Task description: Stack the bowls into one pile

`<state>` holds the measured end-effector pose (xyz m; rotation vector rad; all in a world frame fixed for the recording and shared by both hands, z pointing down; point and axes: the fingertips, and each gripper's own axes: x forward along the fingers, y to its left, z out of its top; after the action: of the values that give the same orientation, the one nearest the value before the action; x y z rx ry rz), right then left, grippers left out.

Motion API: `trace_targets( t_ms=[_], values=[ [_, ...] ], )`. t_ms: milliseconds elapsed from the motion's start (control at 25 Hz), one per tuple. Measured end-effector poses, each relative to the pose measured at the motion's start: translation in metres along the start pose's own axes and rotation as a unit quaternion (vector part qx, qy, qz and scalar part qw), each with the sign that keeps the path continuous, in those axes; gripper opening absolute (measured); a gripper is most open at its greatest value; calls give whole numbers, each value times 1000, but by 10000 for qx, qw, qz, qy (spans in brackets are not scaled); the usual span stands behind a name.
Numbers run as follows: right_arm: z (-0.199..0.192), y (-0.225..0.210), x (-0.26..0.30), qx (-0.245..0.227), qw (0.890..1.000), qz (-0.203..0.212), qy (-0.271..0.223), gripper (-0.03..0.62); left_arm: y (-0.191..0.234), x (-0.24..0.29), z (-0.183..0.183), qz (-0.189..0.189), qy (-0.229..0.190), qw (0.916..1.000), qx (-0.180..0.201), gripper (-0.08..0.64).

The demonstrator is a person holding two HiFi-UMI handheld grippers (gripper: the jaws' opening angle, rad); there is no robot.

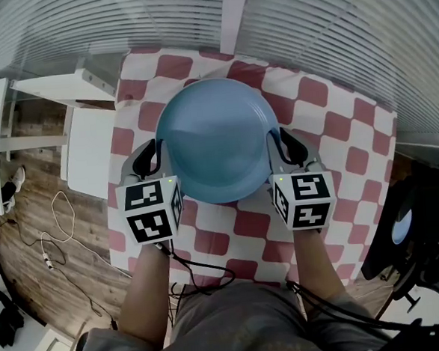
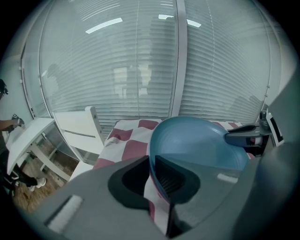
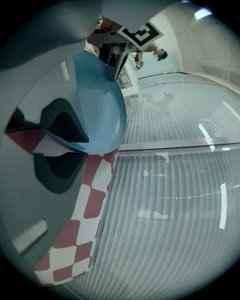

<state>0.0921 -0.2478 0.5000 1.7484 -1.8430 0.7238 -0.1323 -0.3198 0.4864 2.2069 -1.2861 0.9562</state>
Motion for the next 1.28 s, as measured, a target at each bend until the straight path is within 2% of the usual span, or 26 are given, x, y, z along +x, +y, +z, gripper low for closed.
trace_targets(
  t_ms=[440, 1280],
  values=[
    [-2, -1, 4, -21, 10000, -49, -31, 98, 0, 0, -1, 73, -132, 9999, 37, 43],
    [1, -2, 8, -91, 9999, -73, -84, 98, 1, 4, -4, 186, -107, 9997, 100, 48]
  ],
)
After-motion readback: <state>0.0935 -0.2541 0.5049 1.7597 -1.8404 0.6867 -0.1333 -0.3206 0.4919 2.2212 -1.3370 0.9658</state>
